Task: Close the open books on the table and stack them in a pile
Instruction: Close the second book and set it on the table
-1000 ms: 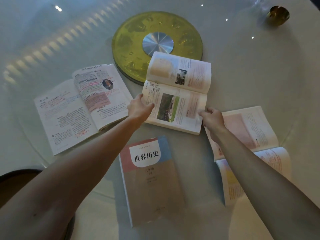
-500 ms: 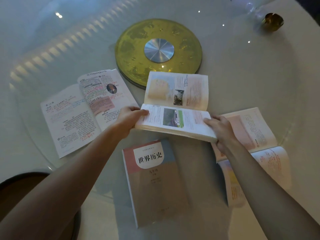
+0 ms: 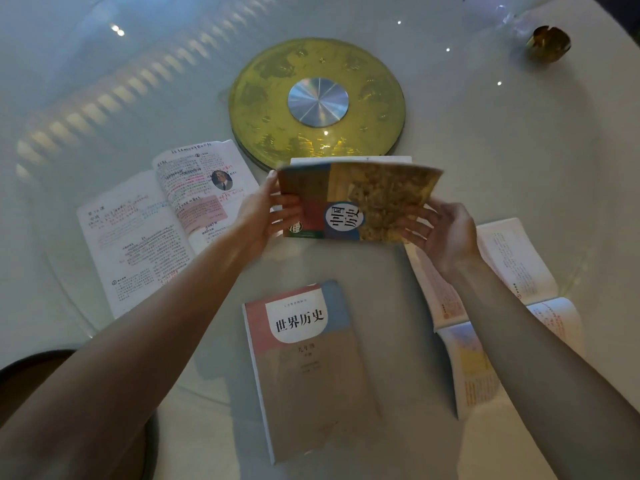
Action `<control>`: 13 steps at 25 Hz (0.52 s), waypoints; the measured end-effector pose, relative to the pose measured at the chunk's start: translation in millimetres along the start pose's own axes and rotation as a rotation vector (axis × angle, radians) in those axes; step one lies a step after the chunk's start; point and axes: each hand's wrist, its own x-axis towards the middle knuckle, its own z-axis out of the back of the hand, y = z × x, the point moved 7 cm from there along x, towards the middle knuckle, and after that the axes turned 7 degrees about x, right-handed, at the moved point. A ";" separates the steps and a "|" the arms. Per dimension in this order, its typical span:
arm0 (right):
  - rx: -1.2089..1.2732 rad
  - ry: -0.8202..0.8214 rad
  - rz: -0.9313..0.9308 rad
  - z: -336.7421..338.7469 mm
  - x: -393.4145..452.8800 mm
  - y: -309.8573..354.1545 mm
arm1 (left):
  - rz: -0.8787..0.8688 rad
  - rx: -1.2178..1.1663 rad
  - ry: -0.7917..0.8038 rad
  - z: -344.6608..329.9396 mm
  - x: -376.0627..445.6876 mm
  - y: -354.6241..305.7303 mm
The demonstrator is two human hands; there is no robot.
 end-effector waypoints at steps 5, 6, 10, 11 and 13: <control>-0.521 -0.008 0.101 -26.5 37.1 9.8 | -0.019 0.339 -0.009 -10.6 26.9 4.7; -0.588 -0.027 0.106 -28.5 43.7 11.2 | -0.032 0.400 -0.035 -10.9 31.9 6.1; -0.816 -0.186 0.166 -14.4 67.9 12.1 | -0.022 0.612 -0.259 2.9 42.9 13.9; -0.841 -0.215 0.172 -10.6 71.3 10.1 | -0.032 0.649 -0.261 1.5 45.3 15.6; -0.784 -0.208 0.165 -11.5 70.1 4.4 | -0.045 0.643 -0.234 -3.6 50.8 18.3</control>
